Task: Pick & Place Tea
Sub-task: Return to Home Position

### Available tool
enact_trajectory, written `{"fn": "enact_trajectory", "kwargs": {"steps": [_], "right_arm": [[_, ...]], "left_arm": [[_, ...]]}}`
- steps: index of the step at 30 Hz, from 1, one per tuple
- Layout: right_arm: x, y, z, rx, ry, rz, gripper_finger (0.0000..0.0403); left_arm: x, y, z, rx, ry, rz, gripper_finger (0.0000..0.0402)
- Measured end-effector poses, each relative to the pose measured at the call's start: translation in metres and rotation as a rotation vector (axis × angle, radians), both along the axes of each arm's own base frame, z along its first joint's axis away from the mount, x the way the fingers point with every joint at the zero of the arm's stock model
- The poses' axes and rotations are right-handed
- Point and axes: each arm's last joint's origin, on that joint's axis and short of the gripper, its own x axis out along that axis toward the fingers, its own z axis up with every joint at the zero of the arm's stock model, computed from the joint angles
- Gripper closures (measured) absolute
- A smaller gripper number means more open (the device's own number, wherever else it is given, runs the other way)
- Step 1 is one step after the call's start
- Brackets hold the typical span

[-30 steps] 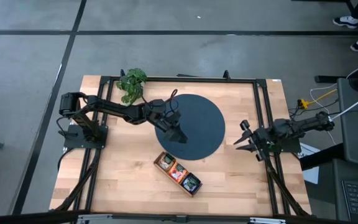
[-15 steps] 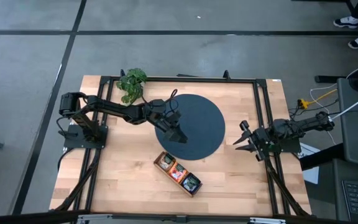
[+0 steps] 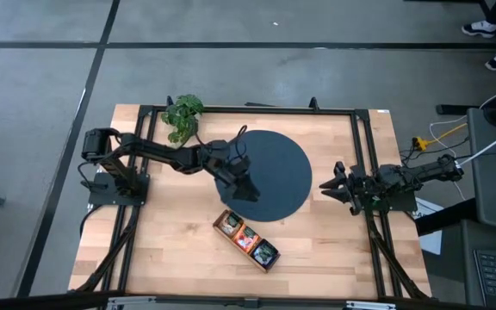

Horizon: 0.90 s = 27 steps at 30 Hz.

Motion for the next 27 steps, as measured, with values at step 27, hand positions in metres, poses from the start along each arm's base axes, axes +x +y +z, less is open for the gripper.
{"fn": "enact_trajectory", "kwargs": {"steps": [27], "right_arm": [[0.000, 0.000, 0.000, -0.004, 0.002, 0.008, 0.0301]], "left_arm": [[-0.142, -0.028, -0.057, 0.132, -0.220, 0.107, 0.0245]]}}
